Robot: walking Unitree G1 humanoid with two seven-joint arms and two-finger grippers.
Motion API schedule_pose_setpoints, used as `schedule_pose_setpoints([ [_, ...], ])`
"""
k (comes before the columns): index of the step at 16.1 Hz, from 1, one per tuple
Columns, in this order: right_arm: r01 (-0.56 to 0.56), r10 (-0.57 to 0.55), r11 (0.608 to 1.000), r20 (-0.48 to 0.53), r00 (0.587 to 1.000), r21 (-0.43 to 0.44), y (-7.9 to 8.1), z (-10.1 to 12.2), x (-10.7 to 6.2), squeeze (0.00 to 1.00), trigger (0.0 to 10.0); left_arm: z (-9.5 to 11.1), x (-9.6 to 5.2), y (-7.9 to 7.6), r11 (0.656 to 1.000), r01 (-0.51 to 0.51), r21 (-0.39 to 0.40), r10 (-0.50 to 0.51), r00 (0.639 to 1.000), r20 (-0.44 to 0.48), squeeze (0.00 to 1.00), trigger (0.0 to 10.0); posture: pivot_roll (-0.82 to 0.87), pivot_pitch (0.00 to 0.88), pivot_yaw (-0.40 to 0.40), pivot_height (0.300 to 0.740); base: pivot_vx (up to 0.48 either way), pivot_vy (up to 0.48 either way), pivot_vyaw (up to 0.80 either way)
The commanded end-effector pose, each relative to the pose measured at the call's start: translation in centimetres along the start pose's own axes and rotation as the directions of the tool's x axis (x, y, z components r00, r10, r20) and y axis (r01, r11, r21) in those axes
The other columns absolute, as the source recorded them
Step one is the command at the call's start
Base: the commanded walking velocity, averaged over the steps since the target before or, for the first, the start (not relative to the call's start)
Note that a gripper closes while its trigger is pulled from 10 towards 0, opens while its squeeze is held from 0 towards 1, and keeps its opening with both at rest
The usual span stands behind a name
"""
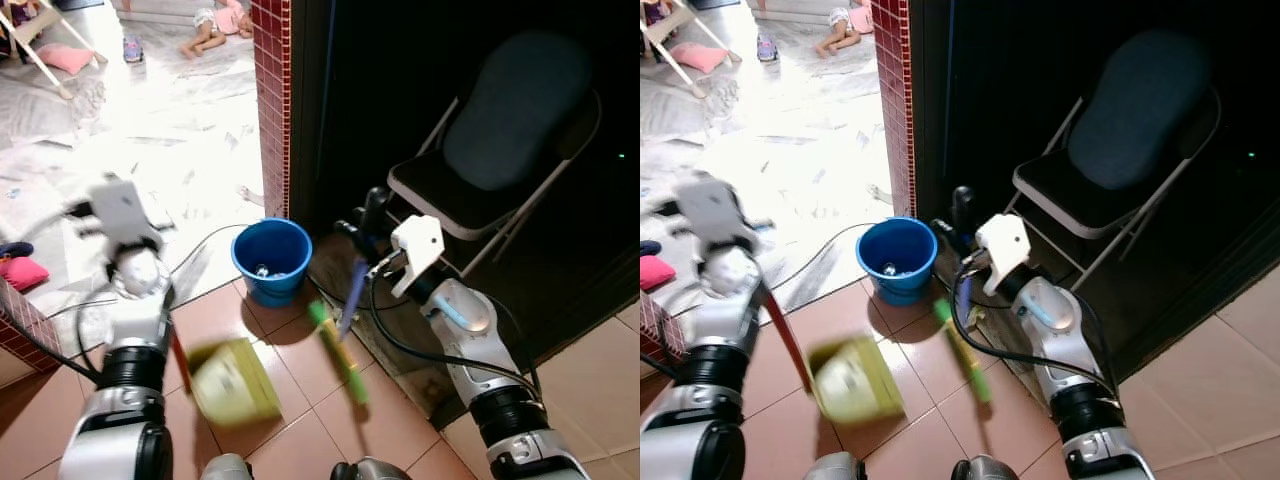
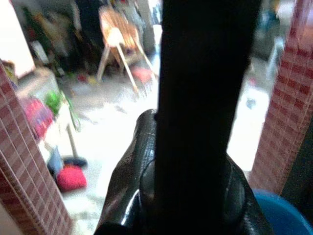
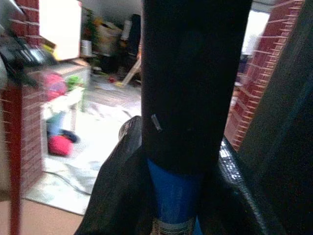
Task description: Sweep floor
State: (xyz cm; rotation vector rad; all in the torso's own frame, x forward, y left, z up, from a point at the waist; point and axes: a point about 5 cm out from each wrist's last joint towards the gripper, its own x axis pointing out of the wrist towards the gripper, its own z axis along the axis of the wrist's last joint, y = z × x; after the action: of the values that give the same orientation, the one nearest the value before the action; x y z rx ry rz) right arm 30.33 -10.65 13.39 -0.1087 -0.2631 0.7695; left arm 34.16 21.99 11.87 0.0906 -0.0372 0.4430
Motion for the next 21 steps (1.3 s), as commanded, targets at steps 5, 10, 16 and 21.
schedule_pose_setpoints([
  [5,-0.13,0.12,0.974,0.066,0.991,0.186,0.1,3.7,-0.4,0.0,10.0,-1.6,-0.7,-3.2,0.991,0.123,0.049,-0.12,0.991,-0.064,0.0,10.0,-0.13,0.056,-0.009,0.74,0.0,0.0,0.0],
  [10,-0.153,0.163,0.98,0.071,0.984,-0.124,-2.1,6.7,-0.2,0.0,10.0,-1.9,-1.0,-3.9,0.99,0.131,0.043,-0.128,0.989,-0.071,0.0,10.0,-0.14,0.058,-0.013,0.74,0.0,0.0,0.0],
  [16,-0.133,0.15,0.971,0.073,0.986,-0.198,-3.4,8.7,-0.1,0.0,10.0,-2.3,-1.1,-3.8,0.989,0.143,0.04,-0.14,0.987,-0.072,0.0,10.0,-0.14,0.079,-0.011,0.74,0.0,0.0,0.0],
  [21,-0.065,0.074,0.975,0.034,0.997,-0.213,-4.3,6.2,-0.3,0.0,10.0,-2.6,-1.0,-3.4,0.996,0.094,-0.011,-0.095,0.991,-0.095,0.0,10.0,-0.14,0.111,-0.003,0.74,0.0,0.0,0.0],
])
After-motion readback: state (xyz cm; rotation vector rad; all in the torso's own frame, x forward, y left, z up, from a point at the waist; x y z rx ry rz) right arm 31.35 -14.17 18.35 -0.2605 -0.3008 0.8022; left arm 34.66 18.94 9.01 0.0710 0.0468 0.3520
